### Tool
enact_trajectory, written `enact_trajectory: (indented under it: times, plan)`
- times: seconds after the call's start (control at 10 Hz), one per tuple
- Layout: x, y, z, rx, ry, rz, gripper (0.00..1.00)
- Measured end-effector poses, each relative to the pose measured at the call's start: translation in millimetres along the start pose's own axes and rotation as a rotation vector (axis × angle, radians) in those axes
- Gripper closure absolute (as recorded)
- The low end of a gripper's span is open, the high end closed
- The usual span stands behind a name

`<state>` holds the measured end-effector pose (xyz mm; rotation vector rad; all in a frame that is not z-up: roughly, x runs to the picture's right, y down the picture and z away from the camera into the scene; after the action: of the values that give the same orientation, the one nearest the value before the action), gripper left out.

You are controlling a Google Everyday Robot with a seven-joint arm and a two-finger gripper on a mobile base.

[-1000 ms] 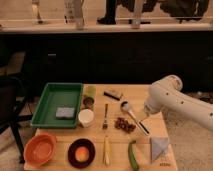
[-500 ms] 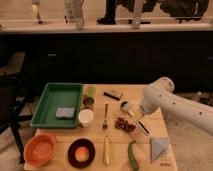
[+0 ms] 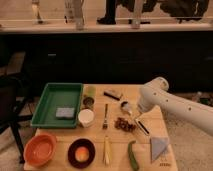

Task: Place brush in red bowl

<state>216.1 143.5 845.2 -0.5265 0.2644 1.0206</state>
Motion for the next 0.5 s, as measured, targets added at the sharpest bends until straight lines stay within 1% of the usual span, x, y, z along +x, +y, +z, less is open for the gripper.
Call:
enact_trajectory:
  times: [0.1, 0.5]
  plan:
    - [-1.6, -0.9, 5.1, 0.001, 0.006, -0.003, 0.2]
    - [-5.8, -2.5, 21.2, 0.039, 0.027, -0.028, 0.2]
